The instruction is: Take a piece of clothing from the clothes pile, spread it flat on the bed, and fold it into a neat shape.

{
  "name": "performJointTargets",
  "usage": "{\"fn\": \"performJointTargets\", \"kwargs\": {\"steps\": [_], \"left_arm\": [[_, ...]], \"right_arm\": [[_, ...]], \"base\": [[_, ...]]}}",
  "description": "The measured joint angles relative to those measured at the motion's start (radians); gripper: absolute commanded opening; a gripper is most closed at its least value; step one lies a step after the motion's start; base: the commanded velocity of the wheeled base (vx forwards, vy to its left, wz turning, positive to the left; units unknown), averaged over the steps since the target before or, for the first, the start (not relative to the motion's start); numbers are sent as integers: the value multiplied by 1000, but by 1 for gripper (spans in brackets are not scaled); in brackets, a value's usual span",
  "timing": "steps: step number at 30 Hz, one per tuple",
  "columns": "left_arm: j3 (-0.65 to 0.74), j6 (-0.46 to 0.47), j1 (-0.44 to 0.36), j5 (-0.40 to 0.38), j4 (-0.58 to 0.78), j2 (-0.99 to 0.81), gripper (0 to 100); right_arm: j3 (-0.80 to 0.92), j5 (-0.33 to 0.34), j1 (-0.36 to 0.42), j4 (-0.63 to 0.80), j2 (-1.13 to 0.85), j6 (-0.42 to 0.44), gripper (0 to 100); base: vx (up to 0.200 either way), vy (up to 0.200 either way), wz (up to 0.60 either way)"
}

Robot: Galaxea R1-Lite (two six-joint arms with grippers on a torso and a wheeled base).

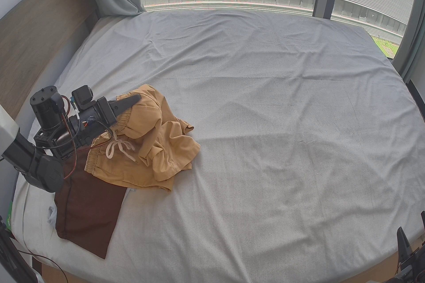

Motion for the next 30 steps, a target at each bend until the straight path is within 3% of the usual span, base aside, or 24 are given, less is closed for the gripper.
{"fn": "performJointTargets", "kwargs": {"steps": [5,15,21,27,30], "left_arm": [[21,-1,8,-93,-14,-17,0],[64,-4,-14,-88,-91,-31,0],[77,-23,-68,-11,-93,-37,0],[79,-139,-150,72,-155,-39,0],[79,-193,-195,150,-214,-38,0]], "right_arm": [[0,0,0,0,0,0,100],[0,0,0,-1,0,1,100],[0,0,0,-1,0,1,100],[0,0,0,-1,0,1,100],[0,0,0,-1,0,1,100]], "base": [[0,0,0],[0,0,0],[0,0,0],[0,0,0],[0,0,0]]}}
